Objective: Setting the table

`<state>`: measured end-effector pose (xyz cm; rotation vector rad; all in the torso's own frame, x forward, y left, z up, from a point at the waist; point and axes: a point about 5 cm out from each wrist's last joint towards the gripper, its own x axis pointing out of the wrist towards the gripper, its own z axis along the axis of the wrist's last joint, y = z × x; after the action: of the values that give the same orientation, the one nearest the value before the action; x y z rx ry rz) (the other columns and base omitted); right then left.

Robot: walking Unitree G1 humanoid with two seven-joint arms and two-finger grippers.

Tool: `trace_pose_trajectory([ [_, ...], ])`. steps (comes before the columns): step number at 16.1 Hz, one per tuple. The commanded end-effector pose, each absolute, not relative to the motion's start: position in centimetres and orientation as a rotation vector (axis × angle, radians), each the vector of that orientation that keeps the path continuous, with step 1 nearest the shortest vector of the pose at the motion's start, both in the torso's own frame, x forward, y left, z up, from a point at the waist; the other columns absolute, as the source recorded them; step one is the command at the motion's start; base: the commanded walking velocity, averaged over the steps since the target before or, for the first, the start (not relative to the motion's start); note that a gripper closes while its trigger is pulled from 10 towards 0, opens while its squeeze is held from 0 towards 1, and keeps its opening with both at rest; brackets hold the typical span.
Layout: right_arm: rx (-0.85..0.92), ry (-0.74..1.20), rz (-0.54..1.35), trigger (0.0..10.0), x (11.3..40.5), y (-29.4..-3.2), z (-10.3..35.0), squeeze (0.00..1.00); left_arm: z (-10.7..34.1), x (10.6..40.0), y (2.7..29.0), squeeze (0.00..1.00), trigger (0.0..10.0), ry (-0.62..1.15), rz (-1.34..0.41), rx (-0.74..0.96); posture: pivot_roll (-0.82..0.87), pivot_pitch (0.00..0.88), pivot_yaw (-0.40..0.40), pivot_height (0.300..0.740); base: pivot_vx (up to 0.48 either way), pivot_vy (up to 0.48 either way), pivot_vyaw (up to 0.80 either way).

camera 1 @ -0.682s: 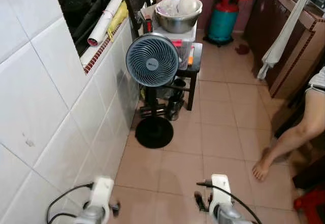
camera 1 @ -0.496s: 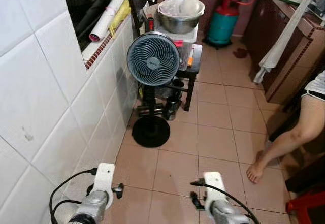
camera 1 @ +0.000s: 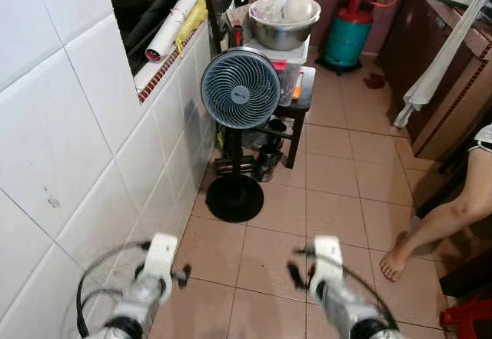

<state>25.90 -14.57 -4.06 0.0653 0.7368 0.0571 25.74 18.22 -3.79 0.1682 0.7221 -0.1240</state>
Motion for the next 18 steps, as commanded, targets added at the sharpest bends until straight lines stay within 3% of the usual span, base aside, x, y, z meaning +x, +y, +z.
trace_pose_trajectory([
  [1, 0.057, 0.699, 0.046, 10.0, 26.5, -15.0, -3.5, 0.0, -3.1, 26.5, 18.1, 0.0, 10.0, 0.678, -0.15, 0.183, 0.1, 0.0, -0.025, 0.74, 0.0, 0.0, 0.0],
  [5, 0.078, 0.437, 0.059, 10.0, 28.2, -16.3, -0.8, 0.0, 0.4, 28.2, 18.3, 0.0, 10.0, 0.352, -0.204, 0.124, 0.08, 0.0, -0.007, 0.74, 0.0, 0.0, 0.0],
  [10, 0.038, 0.164, 0.05, 10.0, 25.6, -18.3, 3.0, 0.0, 3.6, 25.2, 19.1, 0.0, 10.0, 0.144, -0.226, 0.202, 0.07, 0.0, 0.005, 0.74, 0.0, 0.0, 0.0],
  [15, 0.078, 0.157, -0.045, 10.0, 22.5, -18.9, 4.2, 0.0, 4.0, 22.6, 19.9, 0.0, 10.0, 0.139, -0.182, 0.225, 0.05, 0.0, 0.024, 0.74, 0.0, 0.0, 0.0],
  [18, 0.065, 0.173, -0.036, 10.0, 22.2, -18.6, 4.4, 0.0, 3.6, 22.5, 19.9, 0.0, 10.0, 0.158, -0.169, 0.22, 0.05, 0.0, 0.025, 0.74, 0.0, 0.0, 0.0],
])
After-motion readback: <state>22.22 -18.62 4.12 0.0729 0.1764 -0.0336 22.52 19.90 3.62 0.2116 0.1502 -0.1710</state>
